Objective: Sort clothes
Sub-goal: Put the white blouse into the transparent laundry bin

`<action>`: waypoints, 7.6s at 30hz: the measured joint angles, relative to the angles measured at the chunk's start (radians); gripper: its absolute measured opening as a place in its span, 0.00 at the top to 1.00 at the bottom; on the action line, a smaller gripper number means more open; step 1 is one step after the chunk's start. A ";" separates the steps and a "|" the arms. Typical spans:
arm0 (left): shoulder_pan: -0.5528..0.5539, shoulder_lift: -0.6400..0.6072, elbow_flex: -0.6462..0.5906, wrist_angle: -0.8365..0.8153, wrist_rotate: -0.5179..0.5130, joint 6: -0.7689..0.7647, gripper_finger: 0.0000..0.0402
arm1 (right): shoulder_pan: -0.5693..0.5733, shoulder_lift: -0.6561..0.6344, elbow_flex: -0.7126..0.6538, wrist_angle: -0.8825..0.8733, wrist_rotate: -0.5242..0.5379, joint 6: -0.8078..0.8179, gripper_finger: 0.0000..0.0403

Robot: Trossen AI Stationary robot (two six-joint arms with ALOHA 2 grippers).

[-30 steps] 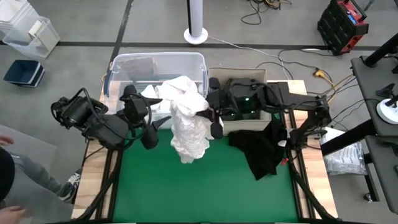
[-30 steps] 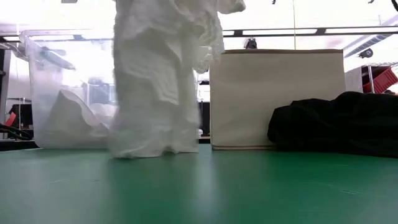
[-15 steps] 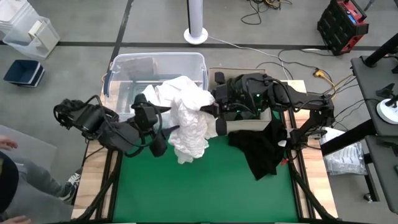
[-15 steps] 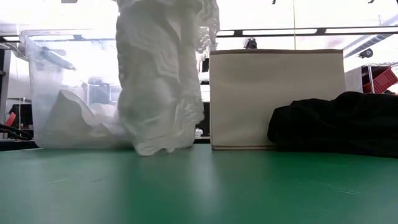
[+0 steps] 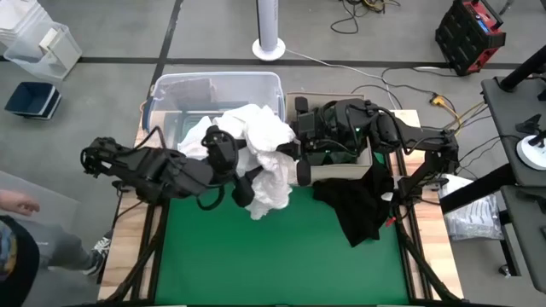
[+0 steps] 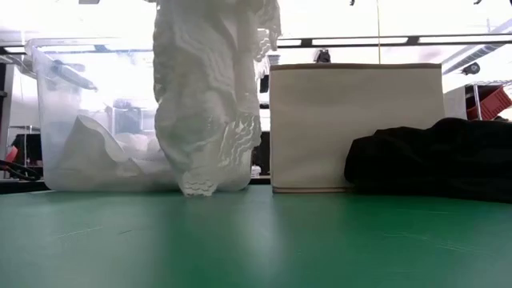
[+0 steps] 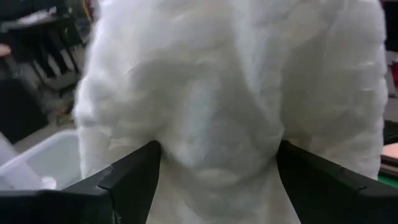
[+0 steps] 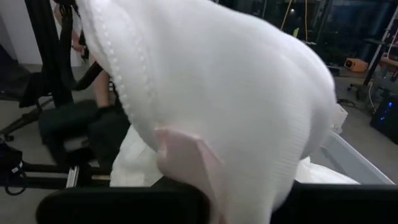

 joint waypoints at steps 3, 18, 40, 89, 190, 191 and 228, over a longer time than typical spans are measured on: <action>0.009 0.001 -0.041 0.117 0.014 0.102 0.26 | 0.001 0.000 0.000 0.004 0.000 0.001 0.95; 0.013 0.002 -0.094 0.267 0.022 0.267 0.90 | 0.004 -0.002 0.000 0.011 0.000 0.011 0.90; -0.002 -0.019 0.255 -0.007 -0.199 0.357 0.98 | -0.003 -0.106 0.002 -0.353 0.098 0.166 0.52; 0.387 -0.030 0.516 -0.119 -0.259 0.638 0.98 | -0.004 -0.093 -0.005 -0.463 0.167 0.219 0.52; 0.954 0.094 -0.025 -0.787 0.732 0.090 0.97 | -0.003 -0.093 -0.079 -0.507 0.166 0.269 0.52; 0.961 0.094 -0.025 -0.787 0.732 0.090 0.97 | -0.003 -0.093 -0.079 -0.511 0.166 0.273 0.52; 1.128 0.096 -0.327 -0.784 0.432 0.053 0.95 | -0.003 -0.093 -0.079 -0.523 0.166 0.273 0.52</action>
